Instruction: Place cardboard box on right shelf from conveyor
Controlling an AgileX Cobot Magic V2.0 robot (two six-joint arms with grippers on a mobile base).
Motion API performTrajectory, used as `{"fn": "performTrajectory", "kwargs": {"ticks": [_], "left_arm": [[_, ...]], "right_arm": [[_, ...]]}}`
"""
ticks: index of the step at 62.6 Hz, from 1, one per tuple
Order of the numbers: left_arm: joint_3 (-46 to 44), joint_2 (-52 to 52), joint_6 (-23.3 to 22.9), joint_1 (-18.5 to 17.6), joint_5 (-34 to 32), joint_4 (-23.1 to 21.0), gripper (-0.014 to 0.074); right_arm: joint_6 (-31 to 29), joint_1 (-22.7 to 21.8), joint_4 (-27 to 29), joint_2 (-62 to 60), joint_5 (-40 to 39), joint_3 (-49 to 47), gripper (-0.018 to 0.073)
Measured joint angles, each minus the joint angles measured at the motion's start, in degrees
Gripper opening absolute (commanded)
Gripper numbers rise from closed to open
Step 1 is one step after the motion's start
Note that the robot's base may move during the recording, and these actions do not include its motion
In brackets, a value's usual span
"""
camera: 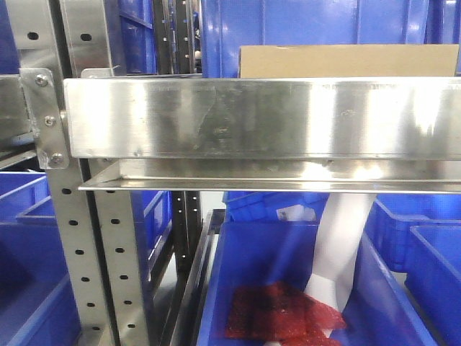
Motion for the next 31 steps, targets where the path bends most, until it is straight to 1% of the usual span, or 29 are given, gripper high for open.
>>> {"fn": "performTrajectory", "kwargs": {"ticks": [7,15,22,31], "left_arm": [[0.0,0.0,0.0,0.0,0.0,0.0,-0.0119],[0.0,0.0,0.0,0.0,0.0,0.0,-0.0119],[0.0,0.0,0.0,0.0,0.0,0.0,-0.0119],[0.0,0.0,0.0,0.0,0.0,0.0,-0.0119]], "right_arm": [[0.0,-3.1,0.5,-7.0,0.2,5.8,0.0057],[0.0,-4.9,0.7,-13.7,0.3,10.8,0.0057],[0.0,-5.6,0.8,-14.7,-0.1,13.7,0.0057],[0.1,-5.6,1.1,-14.9,-0.1,14.1,0.0057]]}}
